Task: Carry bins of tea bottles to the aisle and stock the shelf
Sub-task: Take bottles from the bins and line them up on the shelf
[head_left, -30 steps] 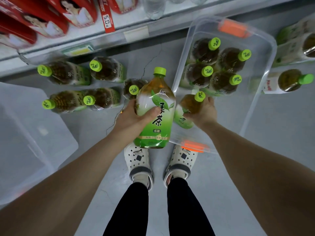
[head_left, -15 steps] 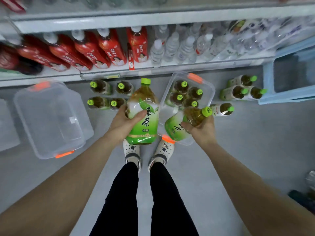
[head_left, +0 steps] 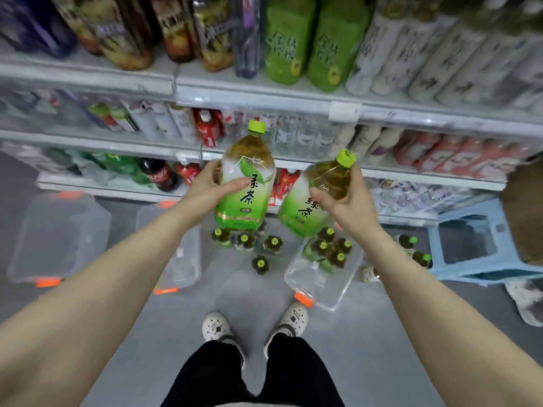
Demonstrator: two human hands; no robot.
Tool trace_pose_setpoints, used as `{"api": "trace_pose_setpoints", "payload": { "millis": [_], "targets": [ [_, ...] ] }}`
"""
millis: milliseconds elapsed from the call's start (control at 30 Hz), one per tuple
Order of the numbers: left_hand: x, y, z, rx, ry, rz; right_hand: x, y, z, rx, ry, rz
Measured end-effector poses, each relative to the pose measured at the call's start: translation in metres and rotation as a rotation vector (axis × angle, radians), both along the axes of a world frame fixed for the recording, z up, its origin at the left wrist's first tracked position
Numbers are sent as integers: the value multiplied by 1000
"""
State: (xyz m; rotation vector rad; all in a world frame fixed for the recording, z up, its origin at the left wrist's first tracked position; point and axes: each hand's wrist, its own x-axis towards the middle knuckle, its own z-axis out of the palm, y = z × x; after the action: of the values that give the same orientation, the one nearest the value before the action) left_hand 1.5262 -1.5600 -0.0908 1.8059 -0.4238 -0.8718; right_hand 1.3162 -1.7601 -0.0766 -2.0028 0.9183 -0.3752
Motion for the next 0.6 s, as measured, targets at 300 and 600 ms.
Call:
{"api": "trace_pose_setpoints", "payload": {
  "millis": [300,600],
  "targets": [
    [50,31,162,-265,-206,0,70,32,189,-329,-204,179],
    [71,25,315,-517,-328,-9,107,27,359,-516,-380,267]
  ]
}}
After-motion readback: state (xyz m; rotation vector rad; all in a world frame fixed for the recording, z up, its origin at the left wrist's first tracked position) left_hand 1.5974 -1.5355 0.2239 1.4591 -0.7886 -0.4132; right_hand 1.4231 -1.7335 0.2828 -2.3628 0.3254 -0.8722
